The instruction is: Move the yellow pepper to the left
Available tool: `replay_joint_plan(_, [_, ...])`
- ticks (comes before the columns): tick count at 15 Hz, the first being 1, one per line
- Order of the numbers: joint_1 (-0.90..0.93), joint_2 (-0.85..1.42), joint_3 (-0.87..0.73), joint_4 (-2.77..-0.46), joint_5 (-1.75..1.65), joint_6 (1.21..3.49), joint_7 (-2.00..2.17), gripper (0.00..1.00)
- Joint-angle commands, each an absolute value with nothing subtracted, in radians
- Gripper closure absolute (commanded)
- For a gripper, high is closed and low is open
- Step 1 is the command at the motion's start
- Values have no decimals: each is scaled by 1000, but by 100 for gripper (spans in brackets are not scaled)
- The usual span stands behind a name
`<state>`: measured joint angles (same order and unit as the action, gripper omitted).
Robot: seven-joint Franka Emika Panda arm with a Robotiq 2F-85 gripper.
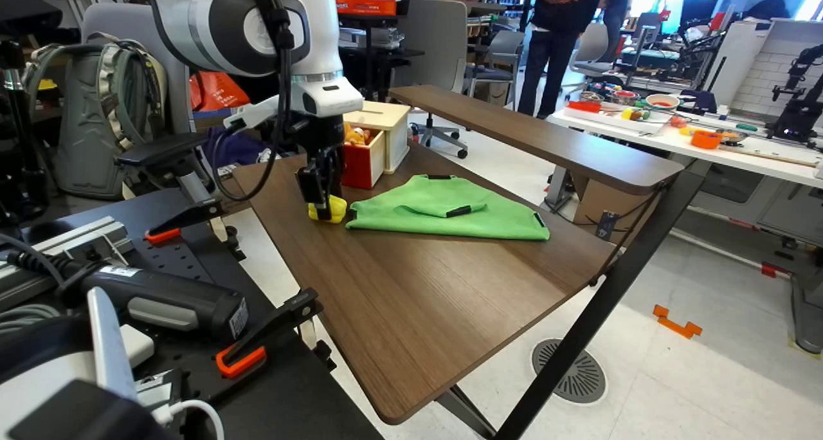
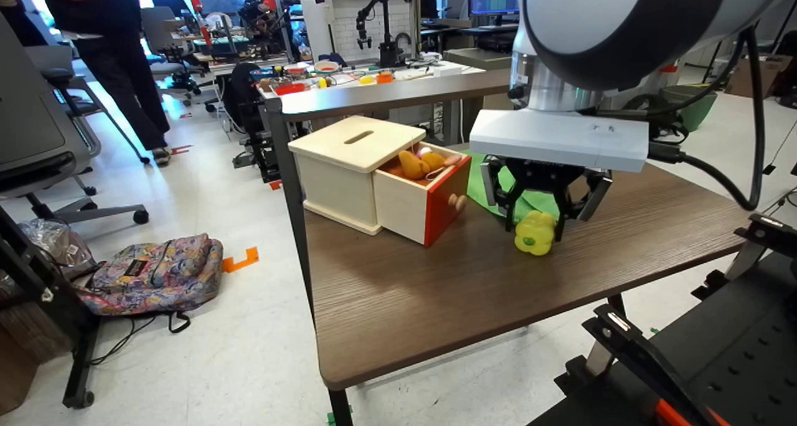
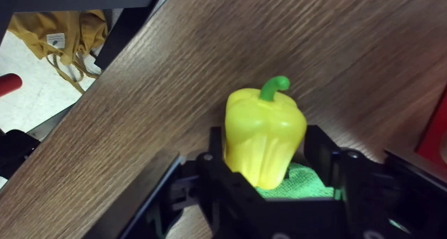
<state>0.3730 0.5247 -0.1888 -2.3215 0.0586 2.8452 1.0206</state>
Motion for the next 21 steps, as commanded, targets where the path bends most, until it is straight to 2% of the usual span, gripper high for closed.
replay_joint_plan(1, [365, 534, -191, -2304, 40, 2824, 1024, 6])
replay_joint_plan(2, [362, 530, -190, -2308, 41, 2826, 1021, 1])
replay_joint_plan(8, [329, 439, -178, -2392, 52, 2843, 990, 0])
replay_joint_plan(14, [215, 157, -129, -2626, 101, 2904, 888, 0])
replay_joint_plan(16, [98, 47, -32, -2683, 231, 2899, 746, 0])
replay_joint_plan(17, [170, 191, -92, -2588, 136, 2893, 858, 0])
replay_joint_plan(21, [145, 161, -77, -2609, 140, 2887, 840, 0])
